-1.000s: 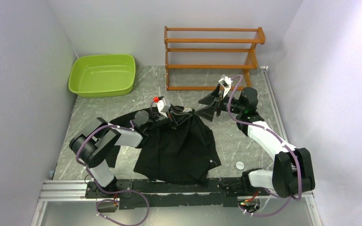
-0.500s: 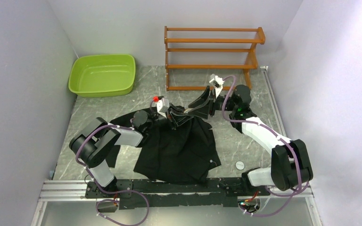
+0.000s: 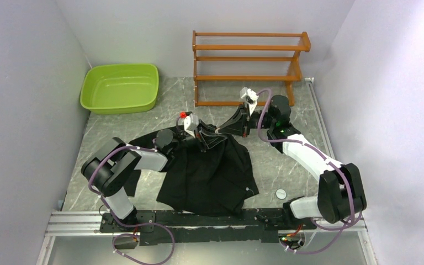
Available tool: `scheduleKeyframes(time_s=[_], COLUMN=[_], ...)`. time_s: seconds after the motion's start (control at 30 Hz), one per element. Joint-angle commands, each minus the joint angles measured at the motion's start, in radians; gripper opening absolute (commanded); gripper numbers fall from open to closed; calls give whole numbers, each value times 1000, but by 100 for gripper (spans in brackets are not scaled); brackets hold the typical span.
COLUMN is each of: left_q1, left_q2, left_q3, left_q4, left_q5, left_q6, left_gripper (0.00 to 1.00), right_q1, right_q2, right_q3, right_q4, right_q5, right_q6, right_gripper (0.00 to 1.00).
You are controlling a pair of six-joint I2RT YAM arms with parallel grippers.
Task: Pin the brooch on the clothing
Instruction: Pin the brooch to the clothes.
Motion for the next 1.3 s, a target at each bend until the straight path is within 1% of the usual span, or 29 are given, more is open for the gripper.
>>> scheduleKeyframes(time_s=[0.0,0.03,0.07,0.17,0.2,0.23,0.33,0.43,0.6,0.67,0.73,0.8,0.93,1.0,1.07,1.13,1.27], left_q1=[1,2,3,5,6,9,27,55,91,99,104,102,102,103,102,102,104], left_q2=[-35,-44,-54,-102,-122,-144,-216,-263,-301,-302,-294,-279,-234,-216,-200,-193,-203], left_q3=[19,15,7,-23,-35,-46,-69,-83,-46,-28,-3,30,72,84,98,111,115], left_q4=[41,29,13,-66,-104,-153,-303,-348,-436,-455,-471,-492,-456,-434,-430,-450,-502], left_q5=[-23,-23,-24,-52,-57,-71,-98,-62,20,44,75,111,176,182,203,217,224], left_q6=[18,30,46,117,159,200,271,285,260,250,242,234,183,157,153,160,199], left_gripper=[32,45,55,77,82,84,86,84,75,68,57,51,49,45,37,31,30], right_q1=[6,6,6,7,6,6,7,6,6,6,7,7,8,9,9,10,10], right_q2=[-28,-30,-32,-38,-40,-42,-50,-48,-46,-47,-47,-46,-39,-38,-40,-42,-43], right_q3=[27,31,33,38,38,38,38,42,47,49,49,51,56,55,54,55,58], right_q4=[-51,-59,-68,-80,-77,-76,-95,-103,-111,-116,-119,-120,-125,-128,-130,-132,-135], right_q5=[26,26,28,30,31,31,34,33,28,28,30,30,28,28,32,34,35], right_q6=[-65,-70,-76,-80,-78,-75,-88,-92,-94,-98,-100,-100,-100,-101,-103,-104,-105], right_gripper=[0,0,0,0,0,0,0,0,0,0,0,0,0,0,0,0,0])
